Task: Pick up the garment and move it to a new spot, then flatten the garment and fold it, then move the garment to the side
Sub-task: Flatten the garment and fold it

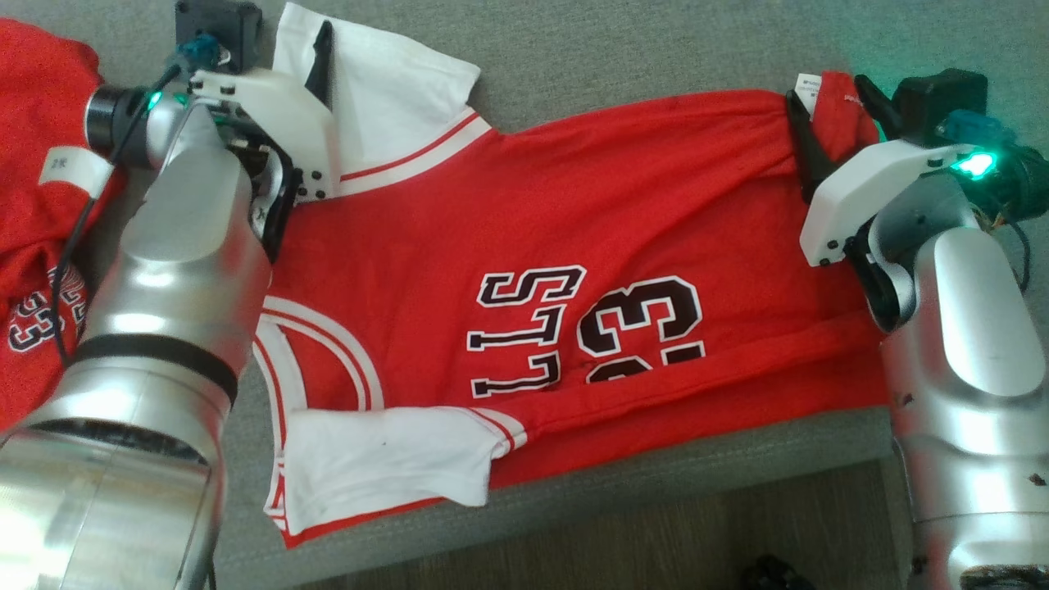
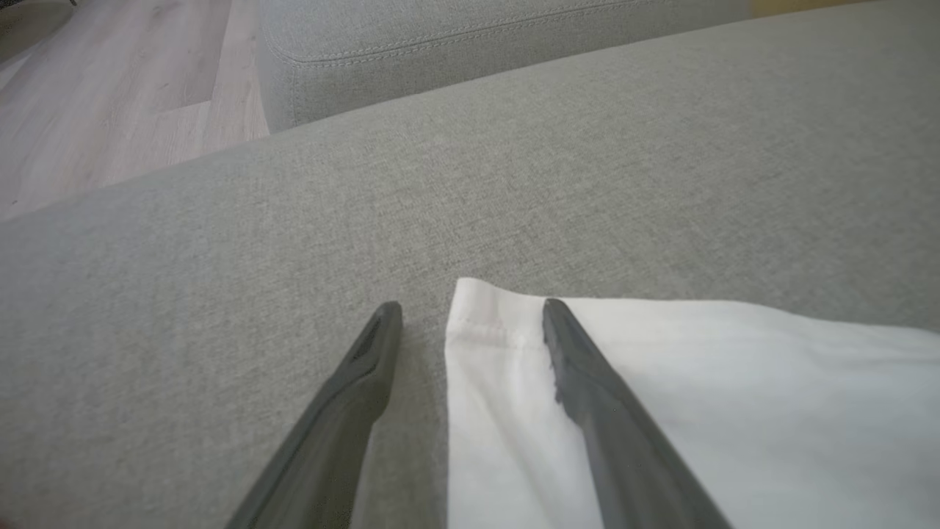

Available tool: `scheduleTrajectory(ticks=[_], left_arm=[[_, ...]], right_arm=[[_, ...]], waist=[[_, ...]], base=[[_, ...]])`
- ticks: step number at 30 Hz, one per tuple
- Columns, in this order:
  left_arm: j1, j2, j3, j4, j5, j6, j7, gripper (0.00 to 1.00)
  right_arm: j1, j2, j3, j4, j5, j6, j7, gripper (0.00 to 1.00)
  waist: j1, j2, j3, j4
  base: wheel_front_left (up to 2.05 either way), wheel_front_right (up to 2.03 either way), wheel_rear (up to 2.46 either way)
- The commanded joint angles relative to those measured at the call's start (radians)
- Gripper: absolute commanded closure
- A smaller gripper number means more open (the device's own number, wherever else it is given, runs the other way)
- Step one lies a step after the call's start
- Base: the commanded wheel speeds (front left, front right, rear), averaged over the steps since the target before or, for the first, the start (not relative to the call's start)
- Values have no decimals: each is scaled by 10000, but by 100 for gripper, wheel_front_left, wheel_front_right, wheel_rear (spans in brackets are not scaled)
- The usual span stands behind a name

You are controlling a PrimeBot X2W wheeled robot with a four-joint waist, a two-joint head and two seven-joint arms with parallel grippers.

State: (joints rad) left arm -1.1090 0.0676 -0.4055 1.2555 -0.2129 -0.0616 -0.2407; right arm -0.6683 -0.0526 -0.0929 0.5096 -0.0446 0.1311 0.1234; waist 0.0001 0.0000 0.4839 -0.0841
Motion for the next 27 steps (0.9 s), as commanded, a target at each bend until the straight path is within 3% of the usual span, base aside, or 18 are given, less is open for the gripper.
scheduleTrajectory(ticks=[1,2,3,4,5,14,27], left_arm=[[-423,368,101,-124,-20,-23,-104,0],[-440,360,82,-91,-27,-39,-112,0],[-453,354,70,-59,-40,-53,-118,31],[-460,349,55,-27,-56,-82,-122,95],[-464,344,29,7,-67,-128,-123,100],[-332,269,239,-286,-459,-172,-198,100],[2864,151,697,-5433,-307,479,-209,100]], right_arm=[[-161,24,77,-284,-127,-4,58,0],[-170,24,70,-290,-123,-4,54,0],[-178,24,65,-294,-117,-4,49,0],[-185,24,64,-297,-105,-4,42,0],[-190,24,69,-296,-90,-4,35,0],[-135,24,-163,-262,-89,-4,-41,0],[305,20,-1387,-538,-718,-4,278,0]], waist=[[-1,0,42,-14],[-1,0,56,-18],[-1,0,67,-23],[-1,0,78,-25],[-1,0,85,-26],[-1,0,-76,237],[-1,0,-473,1060]], base=[[0,0,0],[0,0,0],[0,0,0],[0,0,0],[0,0,0],[0,0,0],[0,0,0]])
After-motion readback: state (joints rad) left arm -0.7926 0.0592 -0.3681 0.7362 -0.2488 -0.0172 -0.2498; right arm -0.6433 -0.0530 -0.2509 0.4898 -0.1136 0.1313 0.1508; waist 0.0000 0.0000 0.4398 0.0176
